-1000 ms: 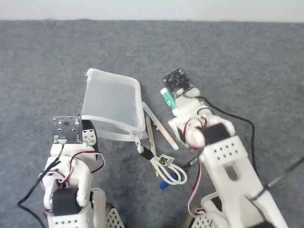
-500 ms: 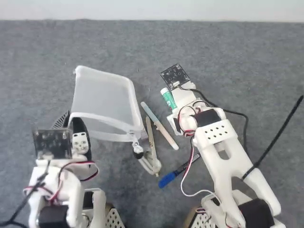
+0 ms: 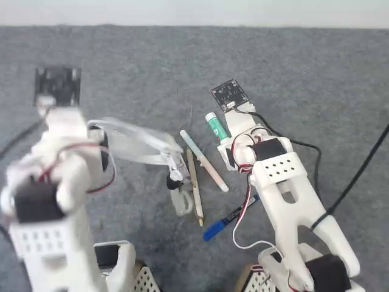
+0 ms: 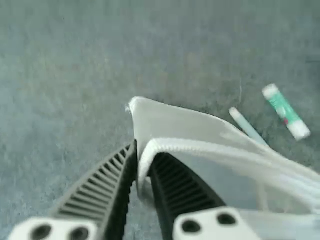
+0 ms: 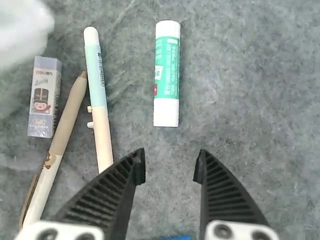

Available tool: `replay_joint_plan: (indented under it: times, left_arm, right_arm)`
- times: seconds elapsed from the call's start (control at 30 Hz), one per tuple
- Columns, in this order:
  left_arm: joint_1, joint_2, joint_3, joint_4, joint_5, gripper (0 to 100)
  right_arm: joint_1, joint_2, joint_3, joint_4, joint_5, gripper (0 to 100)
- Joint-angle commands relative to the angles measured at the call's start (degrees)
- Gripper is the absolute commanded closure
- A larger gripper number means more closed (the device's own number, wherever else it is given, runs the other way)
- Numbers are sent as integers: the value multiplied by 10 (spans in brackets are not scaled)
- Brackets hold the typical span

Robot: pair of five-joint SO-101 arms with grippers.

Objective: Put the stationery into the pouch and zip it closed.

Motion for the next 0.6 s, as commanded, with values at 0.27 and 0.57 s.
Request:
replay_joint_plan:
  times: [0.27,0.57]
  left_arm:
    - [-4,185,-113,33,-44,987]
    - [-26,222,-124,64,-102,960]
  right_arm:
    - [7,-2,-33,-11,-6,846]
    - [7,-2,-33,-10,-6,846]
